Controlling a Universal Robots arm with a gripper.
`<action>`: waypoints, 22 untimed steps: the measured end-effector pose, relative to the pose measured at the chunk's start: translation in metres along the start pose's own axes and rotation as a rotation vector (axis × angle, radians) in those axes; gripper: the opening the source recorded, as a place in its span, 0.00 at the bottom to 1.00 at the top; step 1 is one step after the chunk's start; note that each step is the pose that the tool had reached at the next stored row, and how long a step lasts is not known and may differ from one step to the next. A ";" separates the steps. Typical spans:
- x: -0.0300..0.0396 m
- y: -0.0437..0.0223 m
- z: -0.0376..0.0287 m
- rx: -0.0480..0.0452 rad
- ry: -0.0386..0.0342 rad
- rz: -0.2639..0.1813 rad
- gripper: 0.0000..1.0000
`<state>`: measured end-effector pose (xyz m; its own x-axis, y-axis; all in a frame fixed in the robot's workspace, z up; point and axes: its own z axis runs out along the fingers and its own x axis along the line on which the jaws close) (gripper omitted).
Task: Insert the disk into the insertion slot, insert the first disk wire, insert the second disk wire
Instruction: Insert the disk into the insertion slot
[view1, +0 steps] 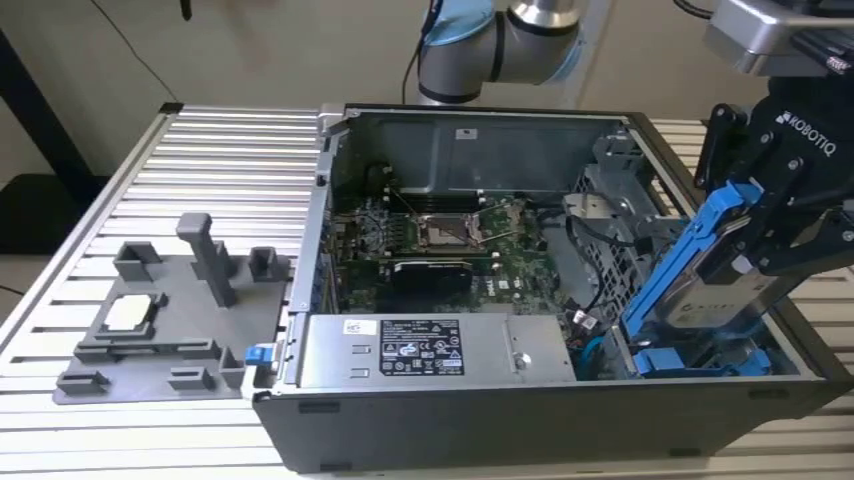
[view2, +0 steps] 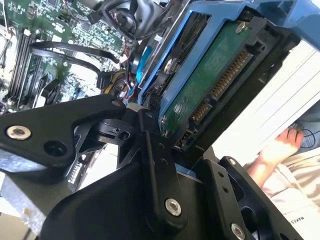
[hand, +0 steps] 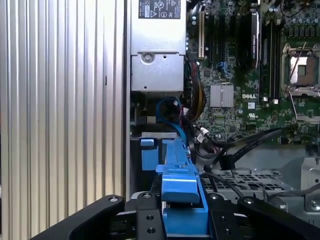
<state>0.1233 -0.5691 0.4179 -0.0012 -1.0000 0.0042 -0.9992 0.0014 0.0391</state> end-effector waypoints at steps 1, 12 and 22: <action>0.0002 -0.0004 0.0017 0.0000 0.0001 0.000 0.33; 0.0007 -0.0024 0.0215 0.0000 -0.0001 0.000 0.33; 0.0006 -0.0032 0.0397 0.0000 -0.0004 0.000 0.33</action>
<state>0.1249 -0.5699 0.3782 -0.0013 -1.0000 0.0038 -0.9992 0.0014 0.0392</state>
